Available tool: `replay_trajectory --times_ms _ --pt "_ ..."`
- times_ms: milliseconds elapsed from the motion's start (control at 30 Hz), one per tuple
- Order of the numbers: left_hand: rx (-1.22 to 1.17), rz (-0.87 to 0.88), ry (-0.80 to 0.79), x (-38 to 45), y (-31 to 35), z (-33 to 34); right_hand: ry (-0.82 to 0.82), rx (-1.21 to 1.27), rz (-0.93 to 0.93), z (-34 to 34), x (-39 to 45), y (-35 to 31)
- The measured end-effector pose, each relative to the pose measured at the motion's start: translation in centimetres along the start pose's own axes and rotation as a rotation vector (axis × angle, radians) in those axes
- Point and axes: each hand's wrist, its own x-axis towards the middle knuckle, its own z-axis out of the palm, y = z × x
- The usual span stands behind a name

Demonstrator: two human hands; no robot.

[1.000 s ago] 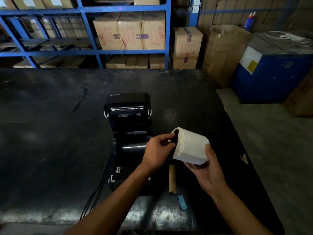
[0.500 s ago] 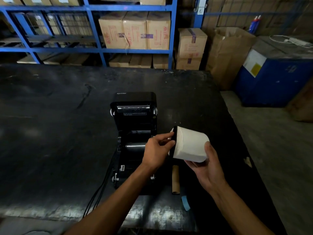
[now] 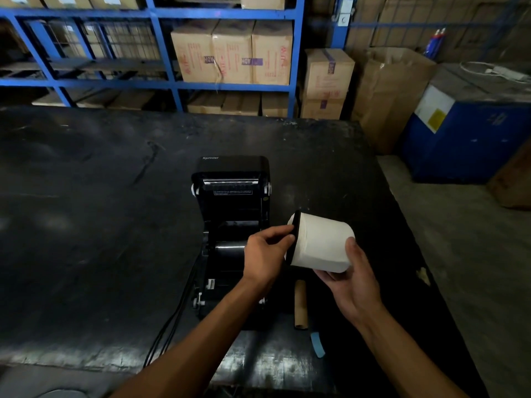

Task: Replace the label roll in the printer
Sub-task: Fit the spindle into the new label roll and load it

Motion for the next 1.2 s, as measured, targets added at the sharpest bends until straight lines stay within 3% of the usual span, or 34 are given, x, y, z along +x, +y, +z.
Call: replay_trajectory --times_ms 300,500,900,1200 --pt "-0.178 -0.109 0.009 0.0 -0.3 0.0 0.003 -0.030 -0.039 0.7 -0.2 -0.2" --pt "-0.242 -0.092 -0.027 -0.1 0.0 -1.1 0.017 -0.008 -0.030 1.0 -0.4 0.1" --pt "-0.083 0.065 -0.034 -0.7 0.2 -2.4 -0.035 0.048 0.034 1.0 -0.6 0.9" --pt "-0.087 0.017 -0.095 -0.6 0.3 -2.7 -0.034 0.035 0.049 1.0 -0.5 0.8"
